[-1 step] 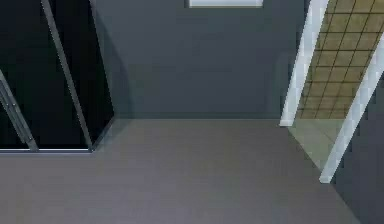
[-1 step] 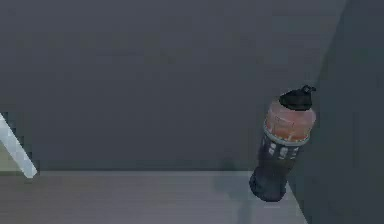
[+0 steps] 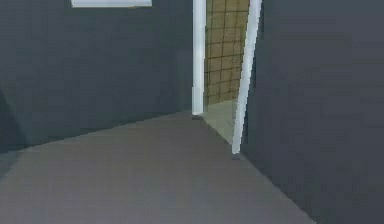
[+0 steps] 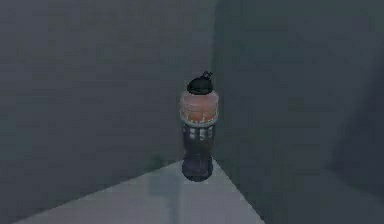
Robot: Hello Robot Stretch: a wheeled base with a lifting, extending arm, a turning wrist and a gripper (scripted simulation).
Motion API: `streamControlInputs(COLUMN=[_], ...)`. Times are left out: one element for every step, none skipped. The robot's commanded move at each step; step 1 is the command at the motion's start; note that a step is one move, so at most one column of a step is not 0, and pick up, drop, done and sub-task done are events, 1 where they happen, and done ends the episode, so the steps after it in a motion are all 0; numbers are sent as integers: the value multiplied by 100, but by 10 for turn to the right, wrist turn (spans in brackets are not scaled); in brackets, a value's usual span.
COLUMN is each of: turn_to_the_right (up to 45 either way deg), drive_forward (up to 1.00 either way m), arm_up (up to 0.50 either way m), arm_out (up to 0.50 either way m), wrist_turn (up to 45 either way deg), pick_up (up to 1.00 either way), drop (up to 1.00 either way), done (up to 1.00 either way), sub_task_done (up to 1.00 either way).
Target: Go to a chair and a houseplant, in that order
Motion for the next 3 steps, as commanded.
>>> streamControlInputs(turn_to_the_right=[0,60,0], drive_forward=[100,0,50], arm_up=[0,0,0], arm_out=[0,0,0], wrist_turn=[0,0,0], pick_up=[0,0,0], drop=[0,0,0], done=[0,0,0], sub_task_done=[0,0,0])
